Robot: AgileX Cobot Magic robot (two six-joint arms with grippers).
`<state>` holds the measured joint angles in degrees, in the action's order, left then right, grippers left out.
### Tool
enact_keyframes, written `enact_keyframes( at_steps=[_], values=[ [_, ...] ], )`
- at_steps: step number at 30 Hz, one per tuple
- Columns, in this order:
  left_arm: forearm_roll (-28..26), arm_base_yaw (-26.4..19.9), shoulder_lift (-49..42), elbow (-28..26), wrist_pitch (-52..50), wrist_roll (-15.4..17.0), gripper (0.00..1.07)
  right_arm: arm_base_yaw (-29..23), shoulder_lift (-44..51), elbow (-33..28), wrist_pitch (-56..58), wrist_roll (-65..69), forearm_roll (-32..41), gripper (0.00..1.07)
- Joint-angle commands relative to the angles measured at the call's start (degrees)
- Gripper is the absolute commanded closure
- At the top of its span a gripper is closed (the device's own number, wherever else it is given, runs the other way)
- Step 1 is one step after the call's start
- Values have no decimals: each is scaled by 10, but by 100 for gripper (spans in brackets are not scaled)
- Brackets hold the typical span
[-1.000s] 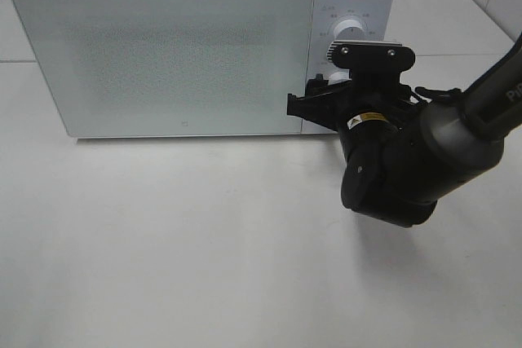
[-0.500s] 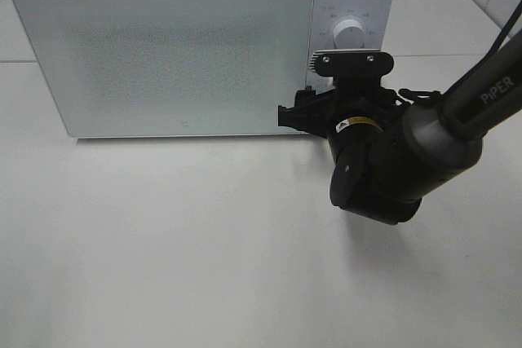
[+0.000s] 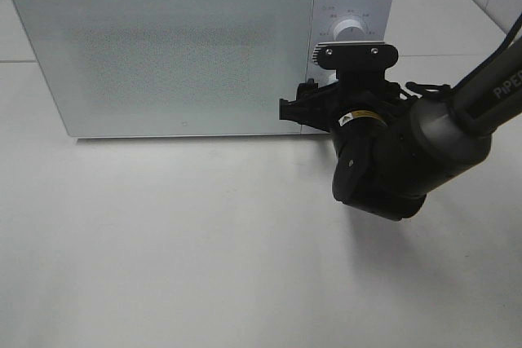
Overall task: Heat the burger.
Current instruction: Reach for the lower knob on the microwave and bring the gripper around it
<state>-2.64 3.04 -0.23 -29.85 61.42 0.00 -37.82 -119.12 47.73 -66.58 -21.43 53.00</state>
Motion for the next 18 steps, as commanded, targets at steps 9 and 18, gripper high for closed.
enact_keyframes(
  at_steps=[9,18],
  values=[
    [2,-1,-9,3,1,0,9,3,14,5,-58,12,7,43],
    [2,-1,-9,3,1,0,9,3,13,6,-54,29,23,98]
  ],
)
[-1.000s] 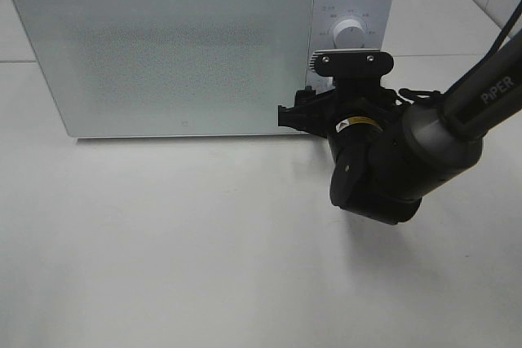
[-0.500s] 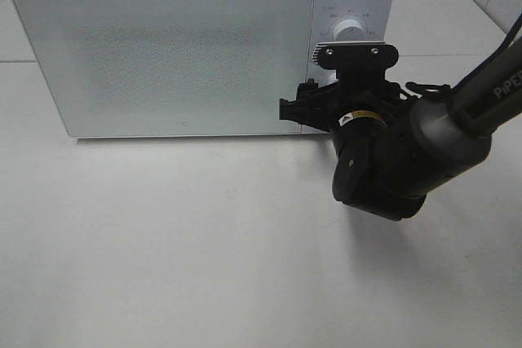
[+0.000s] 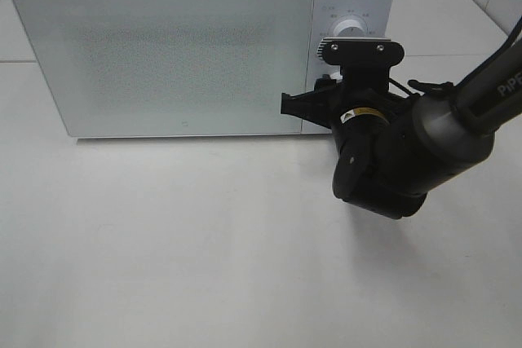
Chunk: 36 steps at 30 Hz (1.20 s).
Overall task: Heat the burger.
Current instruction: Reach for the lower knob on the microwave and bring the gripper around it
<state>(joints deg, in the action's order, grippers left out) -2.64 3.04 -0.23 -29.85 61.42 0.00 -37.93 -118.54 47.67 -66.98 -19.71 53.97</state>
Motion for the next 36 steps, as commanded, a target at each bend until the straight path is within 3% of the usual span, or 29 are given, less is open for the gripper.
enact_keyframes(
  at_steps=[1,3,23,36],
  values=[
    [2,-1,-9,3,1,0,9,4,7,7,-50,11,13,102],
    [2,-1,-9,3,1,0,9,4,7,7,-49,11,13,107],
    [2,-1,-9,3,1,0,9,4,7,7,-30,18,7,107],
    [2,-1,-9,3,1,0,9,4,7,6,-21,231,-74,107]
  ],
)
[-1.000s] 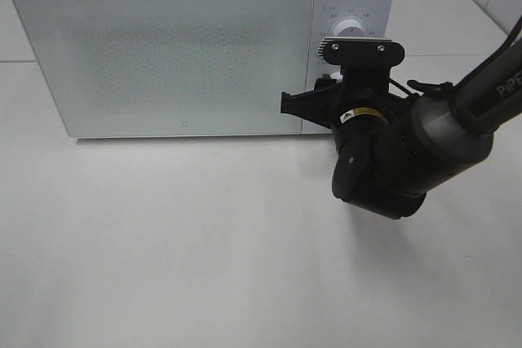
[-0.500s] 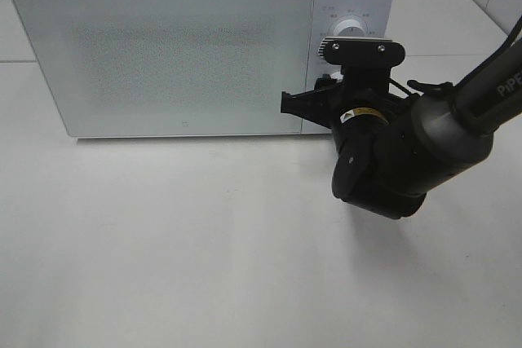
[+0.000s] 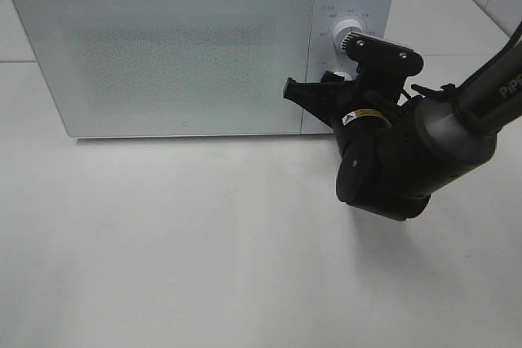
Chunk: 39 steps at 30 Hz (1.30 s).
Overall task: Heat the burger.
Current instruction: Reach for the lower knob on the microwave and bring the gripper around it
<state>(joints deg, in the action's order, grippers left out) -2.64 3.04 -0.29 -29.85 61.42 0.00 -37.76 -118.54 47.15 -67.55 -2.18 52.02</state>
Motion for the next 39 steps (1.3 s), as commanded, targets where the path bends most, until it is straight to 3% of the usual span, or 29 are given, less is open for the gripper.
enact_keyframes(
  at_steps=[1,8,18,39],
  values=[
    [2,-1,-9,3,1,0,9,2,7,11,-15,56,-55,107],
    [2,-1,-9,3,1,0,9,2,7,11,-17,207,-99,107],
    [2,-1,-9,3,1,0,9,2,7,11,-30,324,-139,107],
    [2,-1,-9,3,1,0,9,2,6,11,-69,572,-170,107]
  ],
)
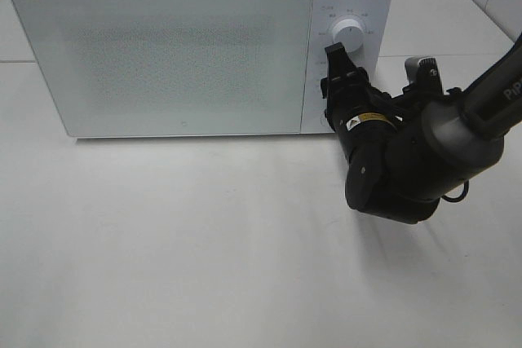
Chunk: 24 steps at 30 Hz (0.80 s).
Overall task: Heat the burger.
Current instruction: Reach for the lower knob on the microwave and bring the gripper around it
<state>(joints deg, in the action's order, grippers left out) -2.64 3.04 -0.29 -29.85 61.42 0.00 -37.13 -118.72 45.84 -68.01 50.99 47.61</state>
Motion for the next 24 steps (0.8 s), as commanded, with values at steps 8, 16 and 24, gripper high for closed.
enact_keyframes(
  at_steps=[8,16,24],
  values=[
    [2,-1,-9,3,1,0,9,-4,8,25,-72,112,-124,107],
    [2,-1,-9,3,1,0,9,-4,8,25,-72,219,-121,107],
    [2,-1,-9,3,1,0,9,-4,8,25,-77,296,-112,107]
  ],
)
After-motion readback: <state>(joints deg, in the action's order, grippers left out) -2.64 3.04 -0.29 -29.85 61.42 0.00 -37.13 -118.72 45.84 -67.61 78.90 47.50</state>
